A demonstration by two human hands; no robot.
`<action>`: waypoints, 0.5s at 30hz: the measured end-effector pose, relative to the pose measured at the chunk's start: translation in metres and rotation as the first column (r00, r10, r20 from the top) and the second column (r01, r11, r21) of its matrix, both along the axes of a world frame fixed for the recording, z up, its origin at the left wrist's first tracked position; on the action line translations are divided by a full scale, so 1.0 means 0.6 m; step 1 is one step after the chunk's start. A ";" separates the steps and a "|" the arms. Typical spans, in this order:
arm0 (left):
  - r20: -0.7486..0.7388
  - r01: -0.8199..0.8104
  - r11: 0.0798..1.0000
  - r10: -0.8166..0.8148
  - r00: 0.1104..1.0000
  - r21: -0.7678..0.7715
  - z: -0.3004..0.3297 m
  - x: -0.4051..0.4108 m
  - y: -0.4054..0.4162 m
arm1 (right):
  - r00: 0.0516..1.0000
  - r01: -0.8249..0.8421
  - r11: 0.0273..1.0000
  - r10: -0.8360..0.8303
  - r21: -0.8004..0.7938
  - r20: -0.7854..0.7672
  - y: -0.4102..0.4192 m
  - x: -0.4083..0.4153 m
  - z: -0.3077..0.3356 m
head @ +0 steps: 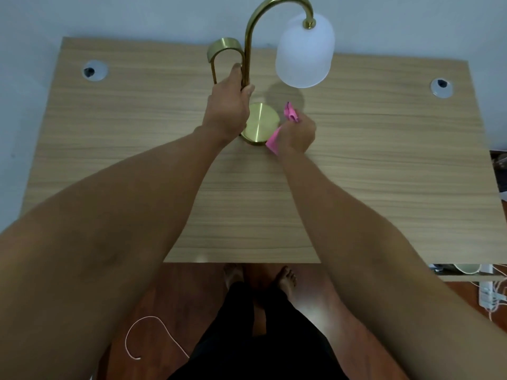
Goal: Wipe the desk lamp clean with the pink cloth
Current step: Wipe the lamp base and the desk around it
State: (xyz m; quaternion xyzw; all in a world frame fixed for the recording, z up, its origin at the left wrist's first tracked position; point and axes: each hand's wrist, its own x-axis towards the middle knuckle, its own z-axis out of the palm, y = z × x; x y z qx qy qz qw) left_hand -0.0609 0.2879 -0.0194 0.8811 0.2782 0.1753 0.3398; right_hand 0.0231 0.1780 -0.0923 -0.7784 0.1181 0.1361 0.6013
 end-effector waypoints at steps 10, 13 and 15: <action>0.005 0.004 1.000 -0.004 1.000 0.015 -0.005 0.001 0.002 | 0.940 -0.304 0.866 0.340 -0.396 0.020 -0.008 -0.066 -0.040; 0.009 0.003 1.000 -0.003 1.000 0.024 -0.004 0.000 0.001 | 0.942 -0.319 0.895 0.336 -0.312 0.000 -0.018 -0.095 -0.051; 0.015 0.011 1.000 -0.012 1.000 0.018 -0.003 -0.001 0.003 | 0.944 -0.311 0.921 0.327 -0.235 0.031 -0.030 -0.105 -0.055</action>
